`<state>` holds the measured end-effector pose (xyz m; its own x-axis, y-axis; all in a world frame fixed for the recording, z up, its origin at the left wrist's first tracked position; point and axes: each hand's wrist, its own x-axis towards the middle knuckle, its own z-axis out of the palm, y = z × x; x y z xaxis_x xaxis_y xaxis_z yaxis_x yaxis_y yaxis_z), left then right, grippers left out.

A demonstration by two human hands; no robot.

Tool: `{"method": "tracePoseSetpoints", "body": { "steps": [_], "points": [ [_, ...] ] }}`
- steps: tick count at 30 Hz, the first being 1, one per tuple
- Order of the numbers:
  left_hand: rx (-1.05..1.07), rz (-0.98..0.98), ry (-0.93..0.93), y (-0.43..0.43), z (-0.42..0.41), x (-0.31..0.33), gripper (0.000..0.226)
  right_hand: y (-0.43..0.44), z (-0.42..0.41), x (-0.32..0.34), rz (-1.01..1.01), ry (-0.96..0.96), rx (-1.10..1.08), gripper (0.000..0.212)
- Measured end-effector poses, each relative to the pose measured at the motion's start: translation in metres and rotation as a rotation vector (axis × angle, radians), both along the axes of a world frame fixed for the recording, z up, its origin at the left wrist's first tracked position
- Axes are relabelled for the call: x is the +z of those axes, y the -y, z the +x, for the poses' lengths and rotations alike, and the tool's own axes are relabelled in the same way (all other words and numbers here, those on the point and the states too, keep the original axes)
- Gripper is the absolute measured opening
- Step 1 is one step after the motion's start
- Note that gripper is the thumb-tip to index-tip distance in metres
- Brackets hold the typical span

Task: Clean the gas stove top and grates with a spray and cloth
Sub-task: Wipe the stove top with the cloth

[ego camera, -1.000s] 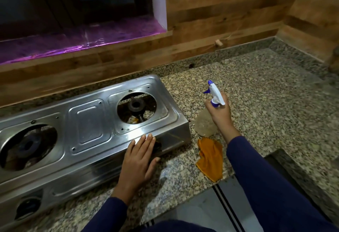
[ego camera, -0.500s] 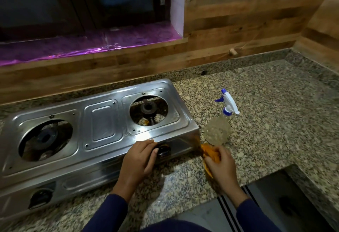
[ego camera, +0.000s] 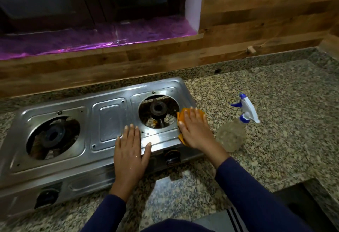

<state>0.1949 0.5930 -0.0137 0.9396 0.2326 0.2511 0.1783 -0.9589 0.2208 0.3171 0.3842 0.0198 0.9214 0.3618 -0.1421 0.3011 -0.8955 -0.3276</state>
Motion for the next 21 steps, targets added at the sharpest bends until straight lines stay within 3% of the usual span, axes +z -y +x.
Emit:
{"method": "tracePoseSetpoints", "body": {
  "steps": [7, 12, 16, 21],
  "points": [
    [-0.011, -0.01, -0.057, -0.001, 0.003, -0.005, 0.074, -0.047, 0.093, -0.006, 0.025, 0.112, -0.041, 0.062],
    [0.001, -0.016, -0.039, 0.001, 0.004, -0.005, 0.068, -0.086, 0.17, -0.001, -0.022, 0.097, 0.005, 0.062],
    [0.003, -0.009, -0.022, 0.0, 0.006, -0.007, 0.068, -0.134, 0.197, 0.004, -0.044, 0.014, 0.17, 0.061],
    [0.017, -0.038, -0.013, 0.0, 0.005, -0.006, 0.074, -0.212, 0.143, 0.004, -0.056, 0.04, 0.529, 0.06]
  ]
}}
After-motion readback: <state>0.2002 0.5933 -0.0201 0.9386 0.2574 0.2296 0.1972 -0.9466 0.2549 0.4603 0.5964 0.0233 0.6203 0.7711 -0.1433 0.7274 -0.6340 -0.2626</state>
